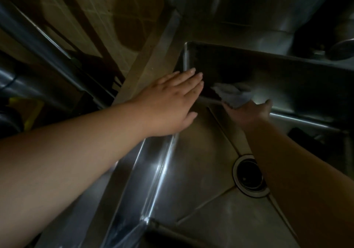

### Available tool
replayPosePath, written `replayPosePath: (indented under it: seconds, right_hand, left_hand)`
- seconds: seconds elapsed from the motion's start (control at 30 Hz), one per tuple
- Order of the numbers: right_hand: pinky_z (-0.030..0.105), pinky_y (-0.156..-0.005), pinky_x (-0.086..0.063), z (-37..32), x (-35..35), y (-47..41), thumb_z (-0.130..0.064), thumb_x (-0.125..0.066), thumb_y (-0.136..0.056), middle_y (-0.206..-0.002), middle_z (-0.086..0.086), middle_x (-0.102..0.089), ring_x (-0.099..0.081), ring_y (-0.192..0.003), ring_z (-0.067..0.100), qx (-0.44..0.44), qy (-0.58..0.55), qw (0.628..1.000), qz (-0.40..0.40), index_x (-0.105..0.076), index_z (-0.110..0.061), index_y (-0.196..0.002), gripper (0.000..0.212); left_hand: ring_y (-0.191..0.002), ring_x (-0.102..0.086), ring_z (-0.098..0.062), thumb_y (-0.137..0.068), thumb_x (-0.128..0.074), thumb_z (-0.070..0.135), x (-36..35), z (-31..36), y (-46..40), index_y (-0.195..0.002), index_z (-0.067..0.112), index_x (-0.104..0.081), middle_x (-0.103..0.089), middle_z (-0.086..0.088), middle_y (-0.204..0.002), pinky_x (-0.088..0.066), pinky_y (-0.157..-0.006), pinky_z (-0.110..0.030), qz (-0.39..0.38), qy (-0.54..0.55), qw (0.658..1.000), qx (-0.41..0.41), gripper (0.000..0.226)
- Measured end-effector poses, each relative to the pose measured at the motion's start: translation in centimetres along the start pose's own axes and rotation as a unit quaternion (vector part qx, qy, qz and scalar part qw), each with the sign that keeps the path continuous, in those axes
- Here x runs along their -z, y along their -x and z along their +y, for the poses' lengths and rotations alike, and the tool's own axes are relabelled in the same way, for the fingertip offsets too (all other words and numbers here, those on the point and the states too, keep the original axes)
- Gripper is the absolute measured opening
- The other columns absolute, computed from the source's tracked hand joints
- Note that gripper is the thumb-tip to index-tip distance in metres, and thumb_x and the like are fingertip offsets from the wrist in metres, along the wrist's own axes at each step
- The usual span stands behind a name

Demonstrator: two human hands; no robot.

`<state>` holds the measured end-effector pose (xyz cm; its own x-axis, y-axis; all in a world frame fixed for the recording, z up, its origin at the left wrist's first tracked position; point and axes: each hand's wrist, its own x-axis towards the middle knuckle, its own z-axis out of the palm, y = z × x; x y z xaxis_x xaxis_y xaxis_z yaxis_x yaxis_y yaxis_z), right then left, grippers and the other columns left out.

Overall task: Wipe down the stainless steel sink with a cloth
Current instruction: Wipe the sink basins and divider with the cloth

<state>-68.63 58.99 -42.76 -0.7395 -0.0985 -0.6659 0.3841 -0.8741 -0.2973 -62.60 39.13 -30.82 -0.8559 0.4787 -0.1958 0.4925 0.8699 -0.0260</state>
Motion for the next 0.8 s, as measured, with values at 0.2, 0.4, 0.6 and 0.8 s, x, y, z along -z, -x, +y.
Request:
replayPosePath:
  seconds: [0.2,0.4,0.6,0.8]
  right_hand:
    - [0.040,-0.091,-0.049,-1.8,2.9,5.0,-0.071,-0.030,-0.083,-0.121,0.015,-0.064,-0.063,-0.109,0.030,-0.027,0.166,0.983,-0.069,-0.057,-0.014,-0.121,0.074]
    - [0.036,-0.054,-0.057,-2.4,6.2,9.1,-0.032,-0.055,-0.091,-0.105,0.014,-0.066,-0.071,-0.076,0.027,-0.026,0.226,0.972,0.062,-0.052,-0.013,-0.118,0.033]
    - [0.033,-0.067,-0.051,-4.2,8.9,8.1,-0.039,-0.057,-0.089,-0.095,0.007,-0.063,-0.062,-0.079,0.019,0.066,0.458,0.869,0.176,-0.057,-0.015,-0.112,0.033]
    - [0.035,-0.091,-0.038,-2.7,7.5,2.6,-0.025,-0.032,-0.101,-0.127,0.021,-0.052,-0.050,-0.109,0.031,0.134,0.729,0.663,0.108,-0.039,0.003,-0.134,0.044]
  left_hand:
    - [-0.141,0.012,-0.013,-0.094,-0.026,0.045,0.1,2.8,-0.4,-0.145,0.013,0.005,0.009,-0.001,-0.156,0.009,-0.109,-0.027,-0.012,0.039,0.999,0.021,0.067]
    - [-0.143,-0.001,-0.022,-0.094,-0.033,0.043,-4.7,7.9,-0.4,-0.145,0.008,-0.005,0.000,-0.008,-0.156,-0.008,-0.114,-0.035,-0.145,0.126,0.977,0.092,0.068]
    - [-0.136,-0.026,-0.029,-0.090,-0.041,0.038,-6.9,10.3,1.8,-0.141,0.006,-0.024,-0.026,-0.014,-0.149,-0.027,-0.111,-0.043,-0.234,0.208,0.938,0.147,0.063]
    - [-0.139,-0.019,-0.026,-0.093,-0.037,0.041,-5.5,8.5,3.0,-0.141,0.003,-0.022,-0.024,-0.013,-0.151,-0.018,-0.112,-0.035,-0.158,0.131,0.963,0.176,0.062]
